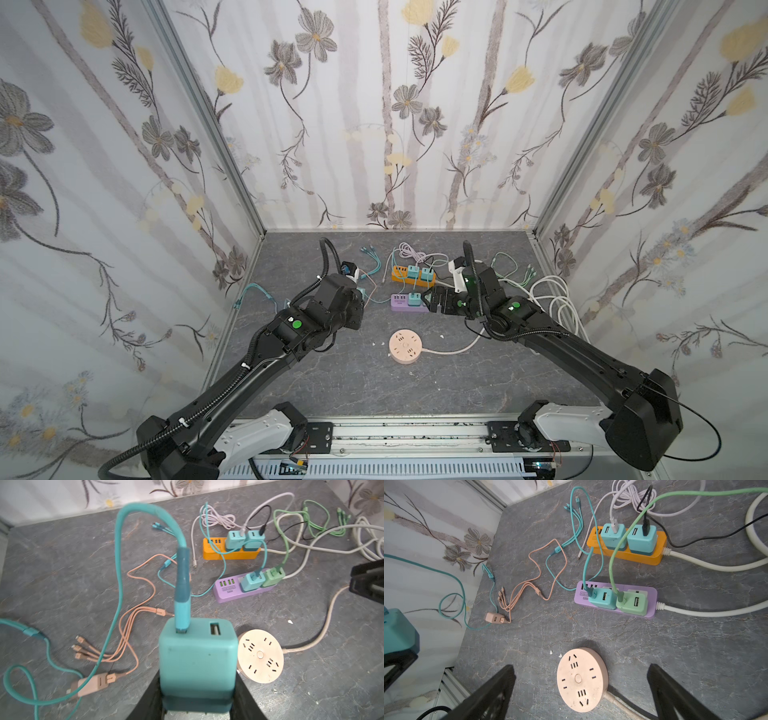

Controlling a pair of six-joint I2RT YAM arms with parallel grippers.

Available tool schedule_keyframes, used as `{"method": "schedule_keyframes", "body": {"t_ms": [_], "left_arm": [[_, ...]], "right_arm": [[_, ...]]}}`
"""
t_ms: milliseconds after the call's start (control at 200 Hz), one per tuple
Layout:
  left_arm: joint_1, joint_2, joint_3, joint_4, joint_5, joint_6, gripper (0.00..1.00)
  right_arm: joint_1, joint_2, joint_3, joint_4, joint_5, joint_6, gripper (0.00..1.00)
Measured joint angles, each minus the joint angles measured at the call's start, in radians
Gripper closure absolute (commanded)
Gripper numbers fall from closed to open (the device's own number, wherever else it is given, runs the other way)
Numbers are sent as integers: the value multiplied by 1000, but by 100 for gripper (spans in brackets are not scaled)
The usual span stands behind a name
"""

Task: Insert the plug
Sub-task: 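Lift the teal charger with the left gripper toward the right gripper while the right approaches, then grasp the teal charger with the right gripper while the left gripper holds it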

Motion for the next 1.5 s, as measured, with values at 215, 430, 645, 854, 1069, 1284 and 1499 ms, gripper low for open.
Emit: {"method": "schedule_keyframes", "body": {"t_ms": [215,430,645,854,1069,1284,1499], "left_arm": [[-60,51,-19,105,91,148,100],[-103,61,-139,235,208,330,100],[-117,60,-236,389,330,497,100],[-125,71,-294,499,416,660,100],[-126,111,-297,559,427,752,100],[-126,127,-299,610,453,809,100],[-127,132,-293,608,458,823,100]], "right_arm": [[-70,-54,-30,-1,-65,-31,1],[-102,-65,0,-61,-192,-119,1],[-103,-67,-2,-98,-280,-146,8],[-61,-37,-2,-115,-372,-161,13],[-1,-5,0,-133,-448,-182,30],[34,34,5,-116,-554,-186,42],[42,36,26,-128,-532,-196,57]]}}
